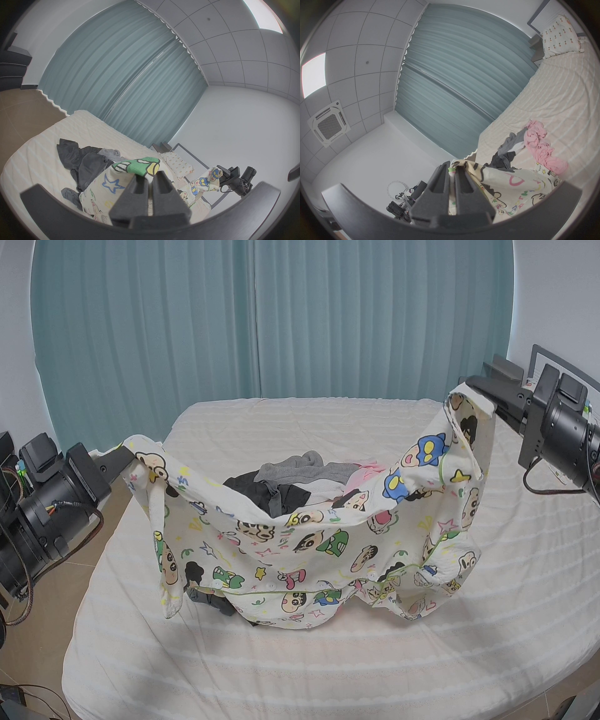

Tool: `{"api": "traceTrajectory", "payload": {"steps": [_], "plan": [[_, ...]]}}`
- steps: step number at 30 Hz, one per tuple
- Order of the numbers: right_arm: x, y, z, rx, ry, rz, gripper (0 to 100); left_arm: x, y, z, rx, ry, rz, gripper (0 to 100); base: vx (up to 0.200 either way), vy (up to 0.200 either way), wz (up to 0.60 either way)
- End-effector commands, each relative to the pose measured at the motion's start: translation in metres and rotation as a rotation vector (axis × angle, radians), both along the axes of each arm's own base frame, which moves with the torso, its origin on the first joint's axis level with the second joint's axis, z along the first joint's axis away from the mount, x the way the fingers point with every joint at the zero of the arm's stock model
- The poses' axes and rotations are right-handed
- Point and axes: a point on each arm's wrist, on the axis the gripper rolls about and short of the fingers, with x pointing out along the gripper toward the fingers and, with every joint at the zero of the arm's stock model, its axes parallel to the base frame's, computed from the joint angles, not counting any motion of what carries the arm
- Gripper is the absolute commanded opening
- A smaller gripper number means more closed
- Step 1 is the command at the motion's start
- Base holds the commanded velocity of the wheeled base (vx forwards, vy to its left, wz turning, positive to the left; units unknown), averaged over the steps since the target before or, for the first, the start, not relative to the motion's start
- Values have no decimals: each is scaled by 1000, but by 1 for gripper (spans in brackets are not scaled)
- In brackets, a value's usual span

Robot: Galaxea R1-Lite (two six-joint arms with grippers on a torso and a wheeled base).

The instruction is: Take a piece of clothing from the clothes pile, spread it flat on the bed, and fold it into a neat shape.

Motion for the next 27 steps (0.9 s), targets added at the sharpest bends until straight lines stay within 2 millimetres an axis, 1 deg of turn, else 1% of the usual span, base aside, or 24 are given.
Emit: {"api": "traceTrajectory", "payload": {"steps": [1, 8, 12, 14, 16, 23, 27], "plan": [[-4, 1, -12, -16, 36, 12, 0, 0, 0, -10, 12, 35, 0, 0, -200, 0, 0], [-16, -4, 2, 10, -16, 22, 0, -3, 1, -12, 14, 39, 20, 0, -200, 0, 0], [-22, -3, 1, 13, -15, 34, 0, -7, 3, -19, 19, 62, 29, 0, -200, 0, 0], [-23, -3, 1, 14, -17, 33, 0, -7, 3, -20, 20, 64, 30, 0, 0, 0, 0], [-29, -6, 6, 23, -39, 43, 0, -10, 4, -19, 16, 58, 33, 0, 0, 0, 0], [-53, -12, 24, 69, -115, 89, 0, -28, 11, -2, -92, 3, 30, 0, 0, 0, 0], [-60, -14, 29, 82, -140, 101, 0, -33, 13, 3, -107, -20, 25, 0, 0, 0, 0]]}}
